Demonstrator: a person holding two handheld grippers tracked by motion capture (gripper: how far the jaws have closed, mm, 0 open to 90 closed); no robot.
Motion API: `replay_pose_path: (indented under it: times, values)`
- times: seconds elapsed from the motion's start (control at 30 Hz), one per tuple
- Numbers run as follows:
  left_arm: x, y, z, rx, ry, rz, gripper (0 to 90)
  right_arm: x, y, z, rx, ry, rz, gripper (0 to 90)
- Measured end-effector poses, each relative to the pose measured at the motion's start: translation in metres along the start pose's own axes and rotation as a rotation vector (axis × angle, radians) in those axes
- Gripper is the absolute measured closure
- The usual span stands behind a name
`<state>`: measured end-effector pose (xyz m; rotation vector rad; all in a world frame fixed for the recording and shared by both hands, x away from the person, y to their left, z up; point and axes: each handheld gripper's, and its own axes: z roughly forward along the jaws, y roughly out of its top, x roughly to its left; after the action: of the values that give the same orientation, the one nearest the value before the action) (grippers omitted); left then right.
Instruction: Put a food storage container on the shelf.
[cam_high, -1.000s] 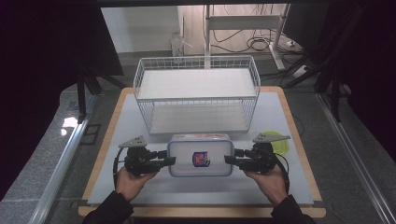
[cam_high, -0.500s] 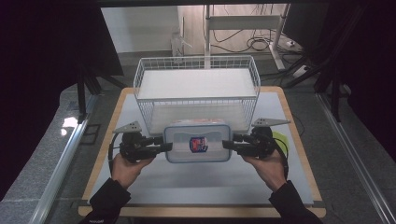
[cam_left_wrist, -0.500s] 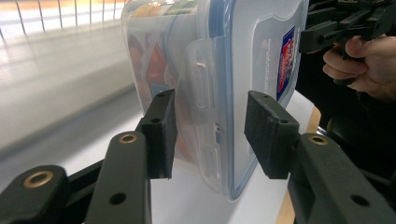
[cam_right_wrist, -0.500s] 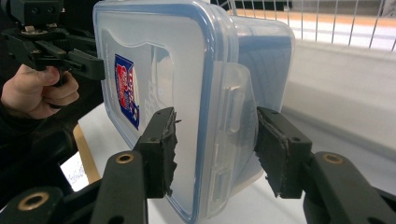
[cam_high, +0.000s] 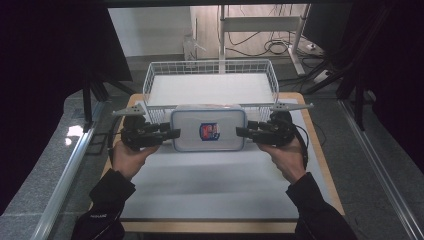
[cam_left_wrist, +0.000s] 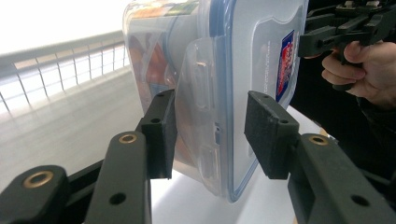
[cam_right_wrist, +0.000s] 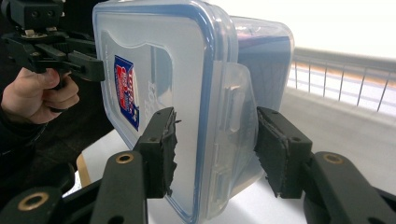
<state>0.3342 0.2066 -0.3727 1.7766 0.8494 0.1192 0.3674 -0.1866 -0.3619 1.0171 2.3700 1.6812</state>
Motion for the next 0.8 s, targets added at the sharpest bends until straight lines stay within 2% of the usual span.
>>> replay_pose_path:
  times: [0.17, 0.8]
  values:
    - [0.004, 0.010, -0.001, -0.005, 0.005, -0.002, 54.7, -0.003, 0.013, 0.002, -0.004, -0.001, -0.007, 49.5]
    - [0.026, 0.057, 0.002, -0.033, 0.017, -0.021, 54.6, -0.024, 0.066, 0.011, -0.044, -0.008, 0.013, 48.8]
